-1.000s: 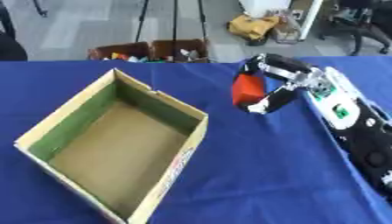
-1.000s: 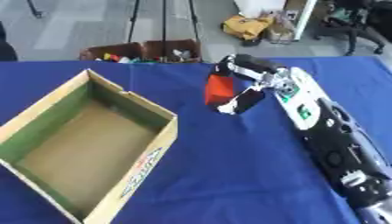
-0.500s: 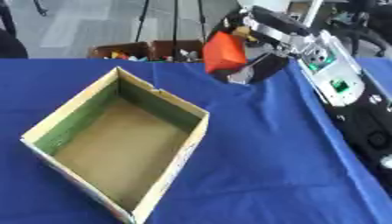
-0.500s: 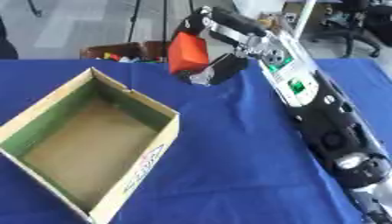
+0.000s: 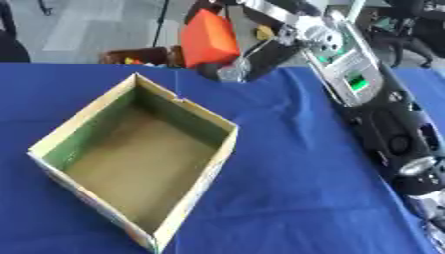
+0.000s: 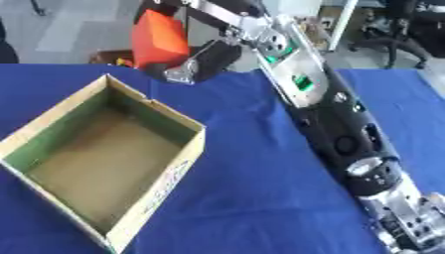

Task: Pick up objects on the table and place them in the box.

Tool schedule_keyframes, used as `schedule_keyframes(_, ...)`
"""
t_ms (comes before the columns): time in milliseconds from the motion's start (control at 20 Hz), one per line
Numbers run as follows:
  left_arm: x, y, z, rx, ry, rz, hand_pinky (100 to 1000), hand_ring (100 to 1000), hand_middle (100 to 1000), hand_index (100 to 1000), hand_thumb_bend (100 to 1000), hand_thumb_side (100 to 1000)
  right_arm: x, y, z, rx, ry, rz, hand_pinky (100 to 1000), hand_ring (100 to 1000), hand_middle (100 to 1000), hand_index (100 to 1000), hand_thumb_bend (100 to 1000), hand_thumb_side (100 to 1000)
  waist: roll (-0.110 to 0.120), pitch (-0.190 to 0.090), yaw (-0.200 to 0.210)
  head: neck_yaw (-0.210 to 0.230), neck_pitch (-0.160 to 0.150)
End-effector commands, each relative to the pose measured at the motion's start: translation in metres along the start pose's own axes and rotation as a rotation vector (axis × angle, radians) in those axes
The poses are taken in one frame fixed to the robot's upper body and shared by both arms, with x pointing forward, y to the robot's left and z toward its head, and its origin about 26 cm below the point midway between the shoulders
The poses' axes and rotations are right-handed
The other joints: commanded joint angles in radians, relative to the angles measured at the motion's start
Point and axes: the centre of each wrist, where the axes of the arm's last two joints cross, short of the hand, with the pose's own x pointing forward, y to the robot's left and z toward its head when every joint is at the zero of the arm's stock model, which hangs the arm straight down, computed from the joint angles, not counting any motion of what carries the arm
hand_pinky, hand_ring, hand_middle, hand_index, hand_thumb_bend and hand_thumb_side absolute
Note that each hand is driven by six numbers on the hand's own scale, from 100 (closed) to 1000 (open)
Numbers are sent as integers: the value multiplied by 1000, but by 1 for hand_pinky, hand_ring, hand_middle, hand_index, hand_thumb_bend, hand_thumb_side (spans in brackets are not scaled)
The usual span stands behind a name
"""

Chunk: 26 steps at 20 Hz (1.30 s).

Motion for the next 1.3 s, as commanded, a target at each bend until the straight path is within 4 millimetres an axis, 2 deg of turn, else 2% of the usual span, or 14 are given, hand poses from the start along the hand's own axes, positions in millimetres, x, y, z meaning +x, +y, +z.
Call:
schedule_keyframes(50,6,3,-11,-19,-30,-8,486,690,818,890,100,802,11,-5,-10,1,-50,11,685,587,441,578,100,310,-13,-41,5,-12,2)
schedule_keyframes(350,6,3,-11,-11,-34,-5,486,689,818,889,100,802,18,6,-19,32,-84,7,684,585,440,576,100,311,-16,-41,19,-39,-20)
schedule_keyframes(900,6,3,-11,-5,-42,-1,476,675,801,875,100,797,19,15,-23,61,-99,12,688,585,437,577,100,315,-16,-36,27,-44,-33)
schedule_keyframes(1300,6,3,-16,59,-120,30,470,665,788,864,100,801,7,48,-32,130,-53,-20,693,585,435,578,100,312,-14,-19,63,-65,-37)
